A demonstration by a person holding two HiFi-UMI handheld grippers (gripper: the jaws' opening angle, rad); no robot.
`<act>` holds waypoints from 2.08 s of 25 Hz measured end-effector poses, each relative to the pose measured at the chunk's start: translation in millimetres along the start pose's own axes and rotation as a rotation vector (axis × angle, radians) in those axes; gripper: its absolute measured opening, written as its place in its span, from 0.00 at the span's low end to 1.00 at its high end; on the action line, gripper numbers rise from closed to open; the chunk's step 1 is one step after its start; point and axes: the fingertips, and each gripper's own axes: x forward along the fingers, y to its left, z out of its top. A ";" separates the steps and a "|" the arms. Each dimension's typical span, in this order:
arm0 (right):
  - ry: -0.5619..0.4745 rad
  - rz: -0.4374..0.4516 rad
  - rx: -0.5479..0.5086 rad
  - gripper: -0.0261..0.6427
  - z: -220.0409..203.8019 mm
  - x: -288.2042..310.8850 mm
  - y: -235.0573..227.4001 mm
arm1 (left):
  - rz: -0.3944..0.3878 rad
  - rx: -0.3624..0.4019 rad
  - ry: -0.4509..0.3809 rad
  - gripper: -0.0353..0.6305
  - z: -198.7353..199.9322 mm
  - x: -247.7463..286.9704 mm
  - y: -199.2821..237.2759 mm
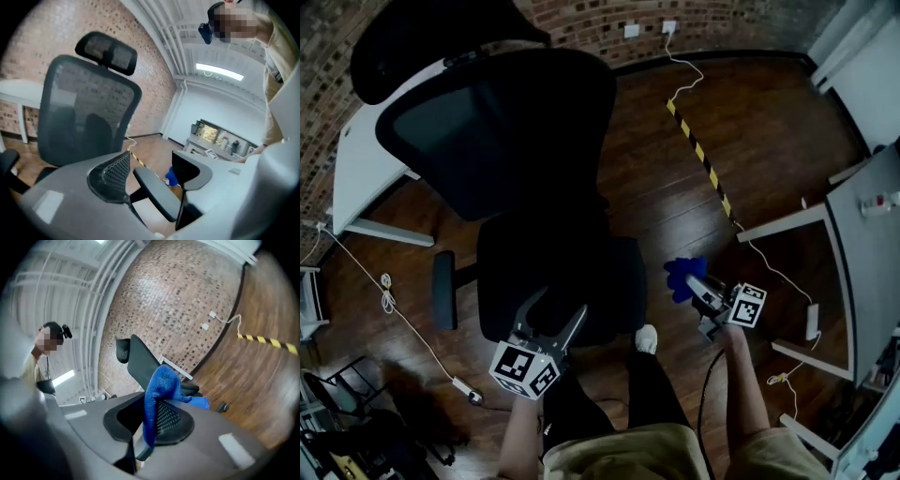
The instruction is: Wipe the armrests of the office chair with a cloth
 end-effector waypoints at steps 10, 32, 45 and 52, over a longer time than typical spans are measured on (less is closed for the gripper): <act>0.024 -0.035 -0.733 0.08 92.7 96.3 271.0 | 0.432 0.118 -0.345 0.47 170.6 -128.8 -19.4; 0.170 0.209 -0.915 0.08 -163.4 250.1 519.6 | 0.544 0.169 -0.503 0.45 151.3 -471.7 19.5; 0.464 0.278 -0.793 0.08 -297.2 340.9 525.6 | 0.670 0.019 -0.443 0.45 84.8 -586.0 102.7; 0.583 0.244 -0.765 0.09 -296.1 417.6 449.2 | 0.531 0.016 -0.328 0.43 82.2 -534.6 171.3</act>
